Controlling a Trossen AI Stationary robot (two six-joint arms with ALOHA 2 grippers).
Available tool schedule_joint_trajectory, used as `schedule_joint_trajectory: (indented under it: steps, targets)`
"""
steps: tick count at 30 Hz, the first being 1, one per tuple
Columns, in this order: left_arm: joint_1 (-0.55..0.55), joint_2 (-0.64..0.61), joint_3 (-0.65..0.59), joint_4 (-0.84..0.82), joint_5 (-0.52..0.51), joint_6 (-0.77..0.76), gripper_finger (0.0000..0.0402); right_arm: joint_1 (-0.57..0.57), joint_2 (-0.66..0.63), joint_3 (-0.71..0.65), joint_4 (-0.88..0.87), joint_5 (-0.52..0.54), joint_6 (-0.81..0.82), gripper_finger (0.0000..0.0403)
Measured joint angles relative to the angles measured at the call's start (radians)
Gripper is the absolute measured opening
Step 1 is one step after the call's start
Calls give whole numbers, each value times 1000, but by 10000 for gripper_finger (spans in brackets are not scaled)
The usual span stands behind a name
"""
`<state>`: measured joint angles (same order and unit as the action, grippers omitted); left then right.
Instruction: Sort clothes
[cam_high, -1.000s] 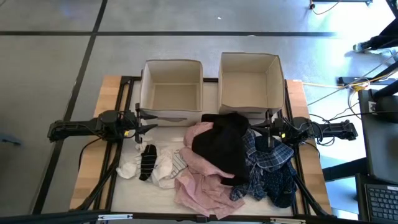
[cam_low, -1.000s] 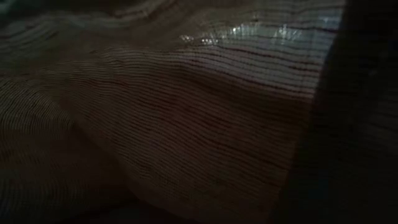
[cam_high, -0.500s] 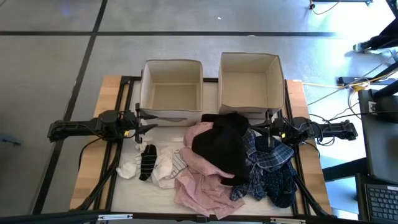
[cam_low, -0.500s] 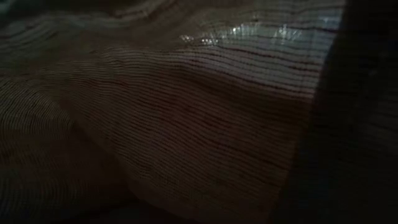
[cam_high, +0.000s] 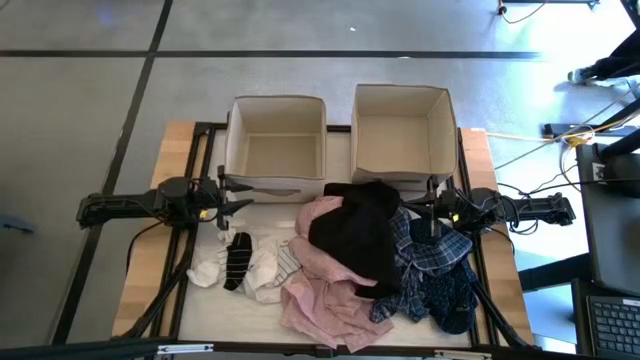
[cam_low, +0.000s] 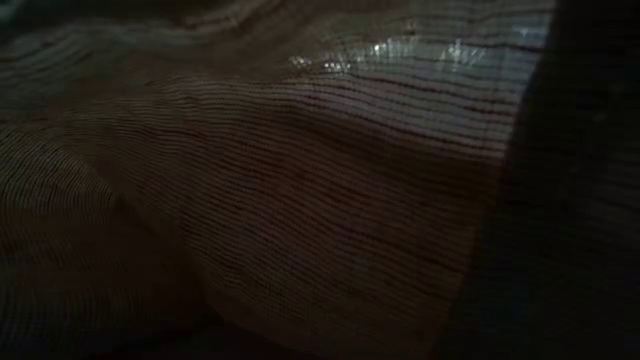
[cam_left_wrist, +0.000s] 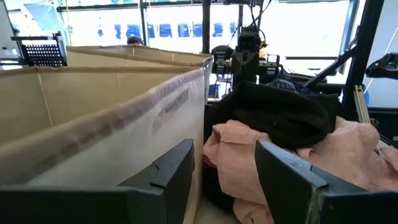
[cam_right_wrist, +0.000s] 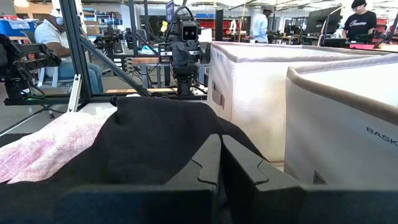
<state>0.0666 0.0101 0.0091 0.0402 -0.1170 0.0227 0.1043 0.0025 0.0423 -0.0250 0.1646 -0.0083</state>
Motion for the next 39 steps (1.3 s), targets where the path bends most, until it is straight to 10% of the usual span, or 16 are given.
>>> schedule_joint_trajectory:
  steps: [21,39]
  targets:
    - [-3,0,3,123,11,-311,164,0,0,0,0,0,3,17]
    - [-50,10,228,-200,141,-358,164,0,0,0,0,0,3,17]
